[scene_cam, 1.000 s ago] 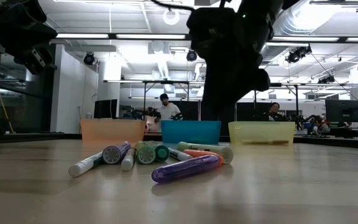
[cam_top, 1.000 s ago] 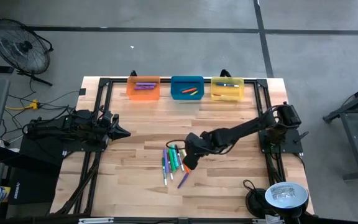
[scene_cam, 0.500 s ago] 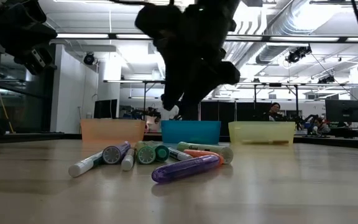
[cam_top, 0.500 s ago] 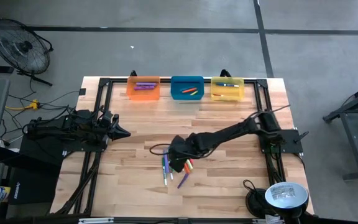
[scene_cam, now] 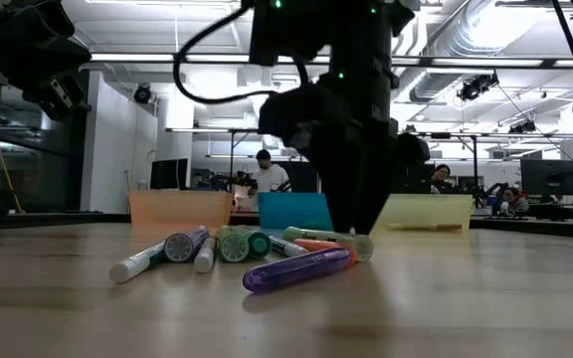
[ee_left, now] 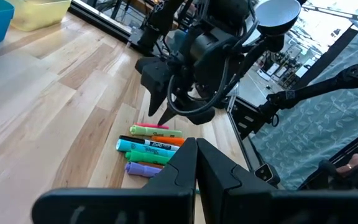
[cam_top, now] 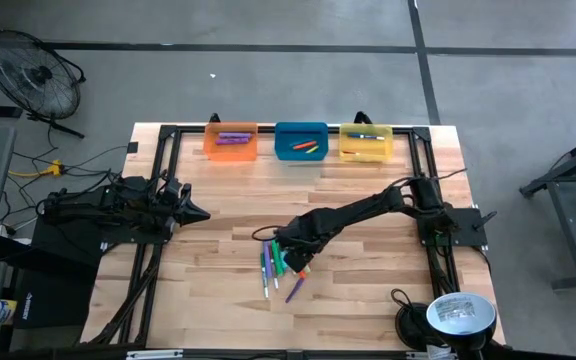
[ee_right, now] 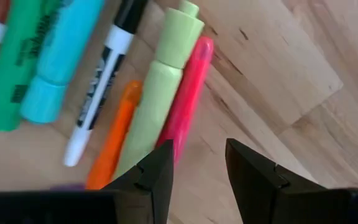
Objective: Pick & Place Markers
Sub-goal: Put the pink pen into the blue bin
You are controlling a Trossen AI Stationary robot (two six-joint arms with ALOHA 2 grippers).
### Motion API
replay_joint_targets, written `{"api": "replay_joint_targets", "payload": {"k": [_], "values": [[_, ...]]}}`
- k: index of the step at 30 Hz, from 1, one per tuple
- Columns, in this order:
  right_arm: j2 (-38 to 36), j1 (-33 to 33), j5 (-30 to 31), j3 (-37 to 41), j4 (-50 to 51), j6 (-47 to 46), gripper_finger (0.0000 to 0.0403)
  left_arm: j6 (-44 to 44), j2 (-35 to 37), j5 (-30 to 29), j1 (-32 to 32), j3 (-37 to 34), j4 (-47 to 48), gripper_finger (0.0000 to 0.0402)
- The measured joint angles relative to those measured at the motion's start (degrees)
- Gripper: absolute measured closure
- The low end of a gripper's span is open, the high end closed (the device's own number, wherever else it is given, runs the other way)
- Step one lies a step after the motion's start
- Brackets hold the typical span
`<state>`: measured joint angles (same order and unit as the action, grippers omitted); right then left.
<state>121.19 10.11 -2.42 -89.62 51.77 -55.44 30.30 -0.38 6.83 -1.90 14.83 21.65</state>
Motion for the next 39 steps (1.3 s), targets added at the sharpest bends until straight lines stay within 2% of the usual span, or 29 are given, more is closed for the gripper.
{"api": "replay_joint_targets", "payload": {"k": [19, 33, 39], "values": [[-0.07, 0.02, -0.23, 0.57, -6.50, -1.09, 0.0269, 0.00, 0.00, -0.02, 0.01, 0.00, 0.00, 0.0401], [-0.07, -0.11, 3.45, 0.57, -6.62, 0.13, 0.0269, 0.00, 0.00, 0.00, -0.01, 0.00, 0.00, 0.0401], [1.89, -0.09, 2.13, 0.48, -6.93, 0.21, 0.0269, 0.00, 0.00, -0.02, 0.00, 0.00, -0.01, 0.0401]]}}
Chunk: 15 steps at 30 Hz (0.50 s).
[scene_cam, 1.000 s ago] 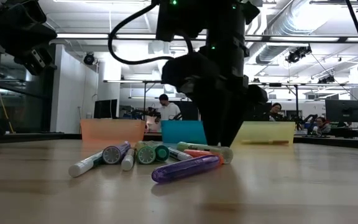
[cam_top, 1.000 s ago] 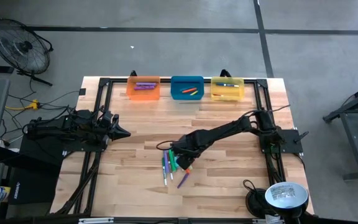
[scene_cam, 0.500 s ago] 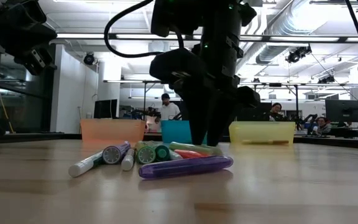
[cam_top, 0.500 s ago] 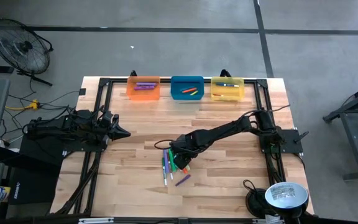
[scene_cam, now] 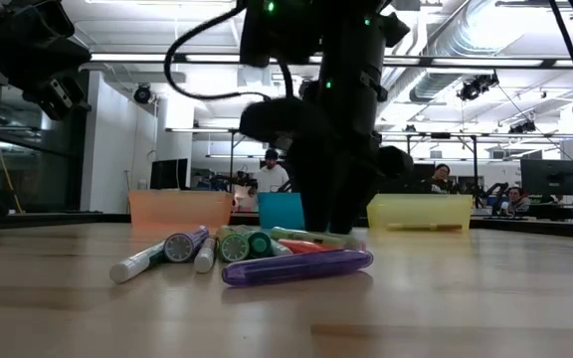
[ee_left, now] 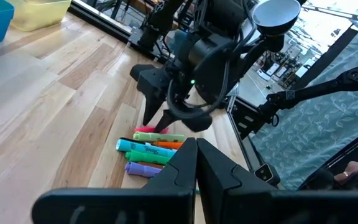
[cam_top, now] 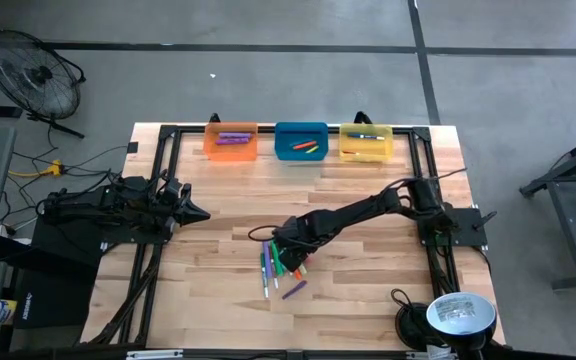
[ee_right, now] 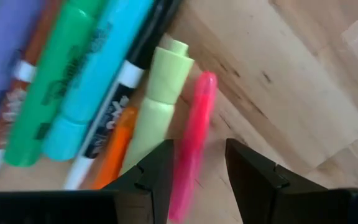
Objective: Pick & Place Markers
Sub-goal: Put the pink pen into the blue bin
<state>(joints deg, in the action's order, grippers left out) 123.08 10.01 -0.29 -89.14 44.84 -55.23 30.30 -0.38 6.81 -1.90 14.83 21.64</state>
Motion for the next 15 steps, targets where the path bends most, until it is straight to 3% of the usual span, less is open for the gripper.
{"api": "replay_joint_targets", "payload": {"k": [8, 15], "values": [[1.50, 0.07, -0.57, -0.25, 1.92, 0.25, 0.0269, 0.00, -0.01, 0.02, 0.01, 0.00, 0.01, 0.0401], [1.60, -1.55, -1.69, -0.29, 6.04, 7.84, 0.0269, 0.00, -0.01, 0.01, 0.01, 0.00, 0.01, 0.0401]]}}
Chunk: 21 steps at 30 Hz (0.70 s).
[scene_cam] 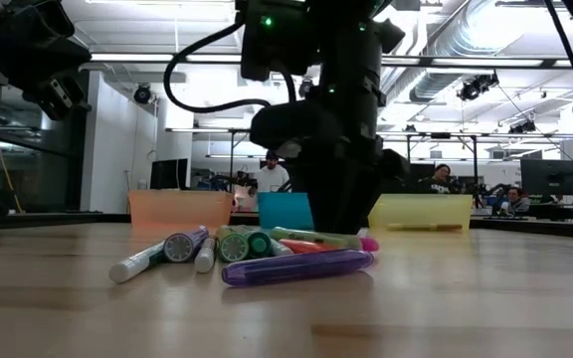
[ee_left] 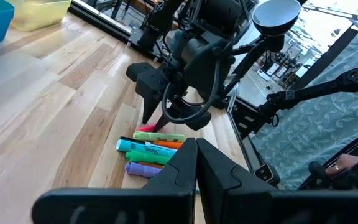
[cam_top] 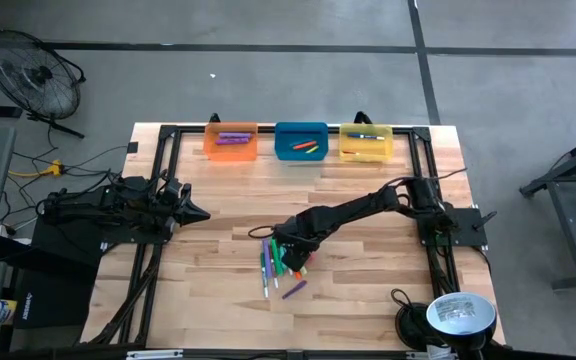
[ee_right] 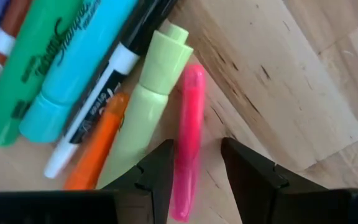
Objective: Pick & Place Markers
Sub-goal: Put the pink pen into the blue bin
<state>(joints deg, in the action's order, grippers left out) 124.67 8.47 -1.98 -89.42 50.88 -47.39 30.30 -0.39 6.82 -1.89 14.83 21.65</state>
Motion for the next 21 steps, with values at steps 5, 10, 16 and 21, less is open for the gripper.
{"api": "replay_joint_targets", "payload": {"k": [5, 10, 16, 21], "values": [[0.10, -1.34, -1.57, 0.12, 0.53, 1.63, 0.0270, 0.00, 0.00, -0.01, -0.02, 0.00, 0.00, 0.0401], [0.10, -1.77, -0.98, 0.35, -0.34, 3.32, 0.0280, 0.00, -0.01, -0.01, 0.00, 0.00, 0.00, 0.0401], [0.12, -1.67, -0.03, 0.37, -0.59, 5.94, 0.0325, 0.00, -0.01, -0.01, -0.01, 0.00, 0.00, 0.0401], [0.12, -1.66, 0.13, 0.38, -0.82, 7.79, 0.0375, 0.00, -0.01, 0.01, -0.02, 0.00, 0.00, 0.0401]]}}
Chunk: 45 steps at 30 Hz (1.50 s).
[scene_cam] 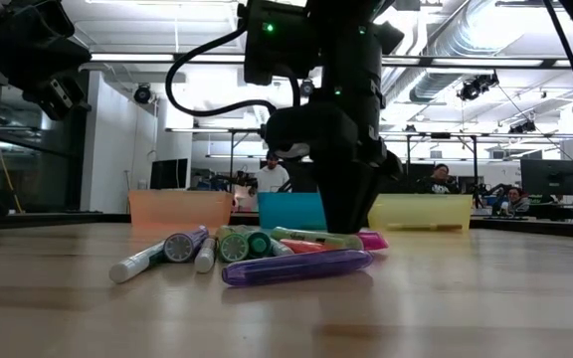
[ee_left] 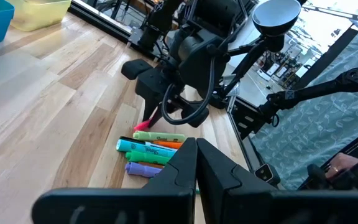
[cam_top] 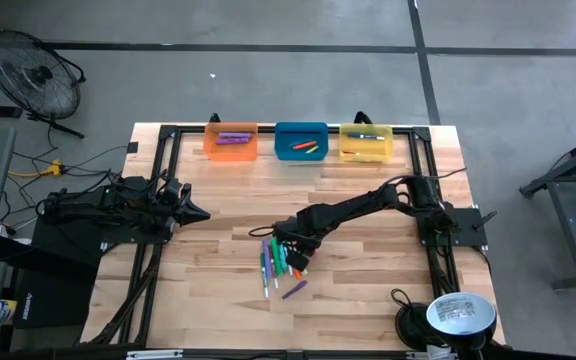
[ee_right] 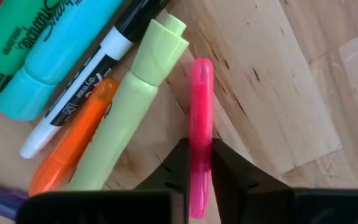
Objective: Pick & Place Markers
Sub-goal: Put the pink pen into the blue bin
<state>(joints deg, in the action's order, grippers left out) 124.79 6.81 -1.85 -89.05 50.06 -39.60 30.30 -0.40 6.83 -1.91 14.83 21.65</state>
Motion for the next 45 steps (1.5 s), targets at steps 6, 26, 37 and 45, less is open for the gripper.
{"api": "replay_joint_targets", "payload": {"k": [6, 26, 37, 45], "values": [[0.00, -0.02, -0.23, 0.01, -0.25, 0.96, 0.0376, 0.00, 0.00, -0.02, 0.02, 0.00, 0.00, 0.0401], [-4.70, -1.22, -0.07, -0.98, 0.65, 1.17, 0.0376, 0.00, 0.00, 0.00, 0.02, 0.00, 0.11, 0.0401], [-11.64, -6.29, 1.69, -1.12, 0.31, 7.09, 0.0376, 0.00, 0.00, -0.01, 0.02, 0.00, 1.48, 0.0401], [-14.91, -14.11, 1.94, -1.21, -2.01, 17.83, 0.0376, 0.00, 0.00, -0.02, 0.02, 0.00, 1.53, 0.0401]]}}
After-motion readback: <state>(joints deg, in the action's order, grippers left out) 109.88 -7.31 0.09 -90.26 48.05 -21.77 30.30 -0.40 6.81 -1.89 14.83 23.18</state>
